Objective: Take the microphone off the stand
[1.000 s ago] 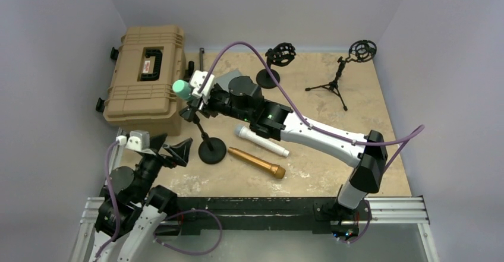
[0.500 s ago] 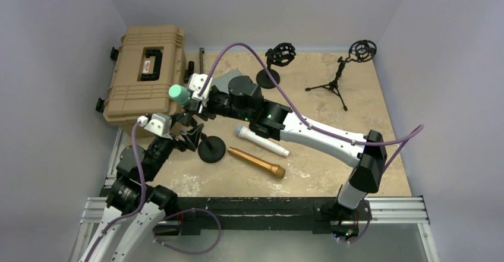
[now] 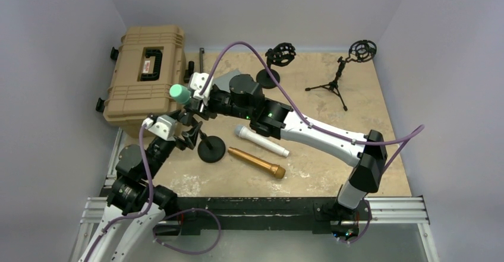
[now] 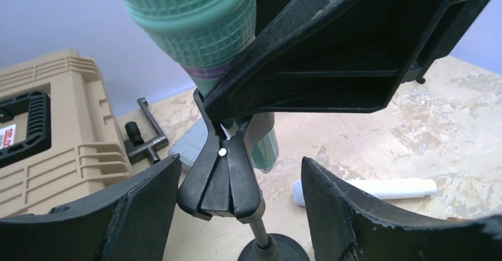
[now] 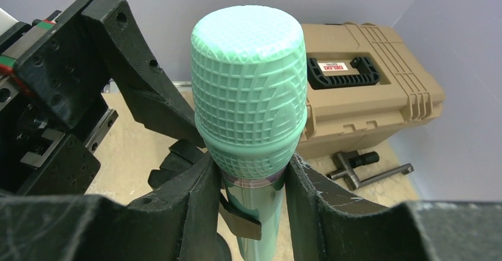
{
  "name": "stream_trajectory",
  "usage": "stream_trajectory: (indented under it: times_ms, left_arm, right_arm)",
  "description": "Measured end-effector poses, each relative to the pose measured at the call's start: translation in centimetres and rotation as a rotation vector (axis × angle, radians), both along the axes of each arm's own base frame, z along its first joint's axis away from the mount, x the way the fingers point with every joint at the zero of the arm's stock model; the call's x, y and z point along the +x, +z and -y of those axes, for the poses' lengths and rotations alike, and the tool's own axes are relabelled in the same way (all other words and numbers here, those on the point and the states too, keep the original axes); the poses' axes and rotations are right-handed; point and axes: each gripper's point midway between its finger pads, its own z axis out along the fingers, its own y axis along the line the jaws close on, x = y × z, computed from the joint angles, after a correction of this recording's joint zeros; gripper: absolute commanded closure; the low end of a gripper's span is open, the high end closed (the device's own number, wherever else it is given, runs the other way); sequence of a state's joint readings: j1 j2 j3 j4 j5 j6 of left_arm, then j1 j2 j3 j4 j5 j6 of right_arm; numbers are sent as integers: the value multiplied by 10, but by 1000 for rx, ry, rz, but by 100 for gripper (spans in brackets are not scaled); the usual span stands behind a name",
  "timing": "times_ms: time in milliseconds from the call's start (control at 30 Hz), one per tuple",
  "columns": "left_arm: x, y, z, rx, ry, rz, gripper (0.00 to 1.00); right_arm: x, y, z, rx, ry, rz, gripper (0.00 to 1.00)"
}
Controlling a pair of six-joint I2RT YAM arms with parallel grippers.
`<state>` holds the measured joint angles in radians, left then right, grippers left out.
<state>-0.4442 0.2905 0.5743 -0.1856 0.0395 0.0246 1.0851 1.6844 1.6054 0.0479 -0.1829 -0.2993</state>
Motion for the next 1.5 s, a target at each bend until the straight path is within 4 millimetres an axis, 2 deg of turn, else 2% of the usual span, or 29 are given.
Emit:
stream_trajectory:
  times_ms: [33,167,233,633,733,833,1033,1167,1300,1400,1500]
  left_arm:
    - [0,1,1,11,-6,11,44]
    - [1,2,0,41,-6,30,88]
    - [1,2,3,48,-20,29,100]
    - [-7,0,6,67,-59,-9,100]
    - [-9,0,7,61,-68,-27,100]
    - [-10,-1,9,61,-81,-31,100]
    - [-12,0,12,55,-99,-33,100]
    - [-13,-1,13,49,-103,-38,100]
    - [-12,0,14,46,-106,-49,100]
    - [-10,-1,15,52,-106,-65,100]
    - [-8,-1,15,56,-101,-80,100]
  right_arm:
    - [0,0,0,-1,1,-1,100]
    - [-1,-1,0,-6,15,-4,100]
    - [0,0,1,-8,13,-9,100]
    - [0,3,1,0,15,-24,100]
    - [8,7,3,19,-42,-26,100]
    - [24,16,10,71,-149,-20,100]
    - [50,16,48,176,-280,-112,100]
    - [61,33,80,279,-369,-199,100]
    - [70,43,132,406,-536,-322,100]
    - [73,34,169,441,-627,-369,100]
    - [74,10,188,366,-689,-372,100]
